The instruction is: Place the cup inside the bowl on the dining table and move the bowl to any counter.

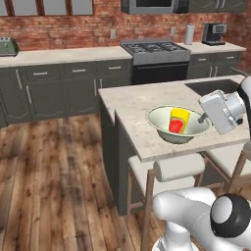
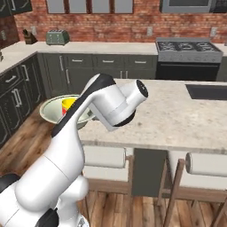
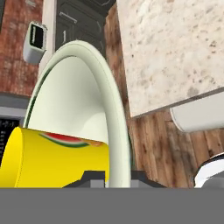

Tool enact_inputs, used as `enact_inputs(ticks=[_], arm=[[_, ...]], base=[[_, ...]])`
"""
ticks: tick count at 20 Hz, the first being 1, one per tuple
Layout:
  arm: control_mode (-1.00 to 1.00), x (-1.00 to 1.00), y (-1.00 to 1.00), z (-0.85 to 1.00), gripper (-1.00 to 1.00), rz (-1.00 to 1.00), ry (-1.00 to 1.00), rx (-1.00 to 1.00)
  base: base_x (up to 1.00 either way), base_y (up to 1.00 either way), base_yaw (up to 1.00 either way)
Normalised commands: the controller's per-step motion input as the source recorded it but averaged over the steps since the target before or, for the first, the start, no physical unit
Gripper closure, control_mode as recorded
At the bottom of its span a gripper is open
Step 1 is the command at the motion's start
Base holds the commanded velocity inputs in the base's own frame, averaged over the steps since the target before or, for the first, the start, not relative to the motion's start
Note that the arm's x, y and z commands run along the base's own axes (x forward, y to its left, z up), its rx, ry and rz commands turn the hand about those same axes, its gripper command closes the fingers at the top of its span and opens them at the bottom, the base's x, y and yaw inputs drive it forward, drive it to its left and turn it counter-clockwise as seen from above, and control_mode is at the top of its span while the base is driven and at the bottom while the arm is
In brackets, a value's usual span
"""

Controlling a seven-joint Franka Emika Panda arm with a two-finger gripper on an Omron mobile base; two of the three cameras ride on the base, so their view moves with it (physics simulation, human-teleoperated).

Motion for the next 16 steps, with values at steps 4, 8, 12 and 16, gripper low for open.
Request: enact_inputs(ticks=[4, 8, 12, 16], arm=[[1.0, 0.0, 0.0, 0.0, 1.0, 0.0, 0.0, 0.0], [1.0, 0.0, 0.0, 0.0, 1.0, 0.0, 0.0, 0.0], [1.0, 0.0, 0.0, 0.0, 1.0, 0.0, 0.0, 0.0], [1.0, 0.0, 0.0, 0.0, 1.0, 0.0, 0.0, 0.0]], base=[[0.06, 0.84, -0.05], [0.21, 0.8, -0.05], [0.47, 0.68, -0.05], [0.74, 0.46, -0.05]])
